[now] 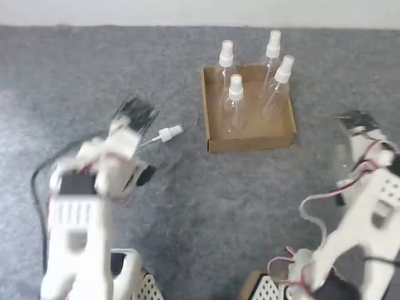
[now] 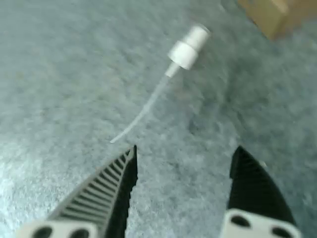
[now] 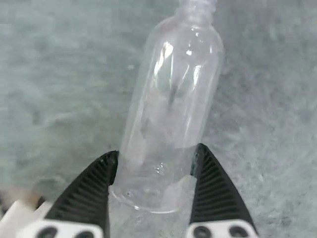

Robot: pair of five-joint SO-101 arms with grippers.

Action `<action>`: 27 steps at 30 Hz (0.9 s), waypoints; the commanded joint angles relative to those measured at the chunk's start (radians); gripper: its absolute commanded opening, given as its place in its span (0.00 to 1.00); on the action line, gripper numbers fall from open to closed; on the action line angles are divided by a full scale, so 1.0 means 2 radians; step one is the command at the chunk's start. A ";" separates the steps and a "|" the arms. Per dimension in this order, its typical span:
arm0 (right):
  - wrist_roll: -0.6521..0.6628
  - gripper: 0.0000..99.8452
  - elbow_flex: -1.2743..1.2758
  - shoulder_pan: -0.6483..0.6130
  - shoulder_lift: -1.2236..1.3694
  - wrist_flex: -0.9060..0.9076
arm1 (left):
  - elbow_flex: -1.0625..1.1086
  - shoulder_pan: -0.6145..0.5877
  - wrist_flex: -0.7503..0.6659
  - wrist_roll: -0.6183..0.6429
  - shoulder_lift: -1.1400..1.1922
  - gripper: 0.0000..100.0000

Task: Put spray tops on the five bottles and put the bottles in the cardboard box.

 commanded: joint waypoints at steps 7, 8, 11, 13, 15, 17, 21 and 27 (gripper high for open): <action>0.008 0.01 -0.005 0.086 0.178 -0.164 | -0.354 0.048 0.002 0.090 0.407 0.21; 0.008 0.01 -0.005 0.088 0.180 -0.170 | -0.376 0.054 0.002 0.091 0.436 0.21; 0.011 0.01 -0.003 0.089 0.185 -0.180 | -0.441 0.069 0.002 0.091 0.519 0.21; 0.011 0.01 0.005 0.089 0.185 -0.193 | -0.485 0.073 0.002 0.091 0.572 0.21; 0.011 0.01 0.017 0.089 0.185 -0.208 | -0.521 0.073 0.005 0.088 0.620 0.21; 0.012 0.01 0.031 0.089 0.185 -0.218 | -0.542 0.071 0.007 0.088 0.661 0.21; 0.012 0.01 0.040 0.087 0.184 -0.217 | -0.563 0.074 0.002 0.087 0.715 0.21; 0.012 0.01 0.041 0.089 0.185 -0.216 | -0.578 0.074 0.002 0.089 0.738 0.21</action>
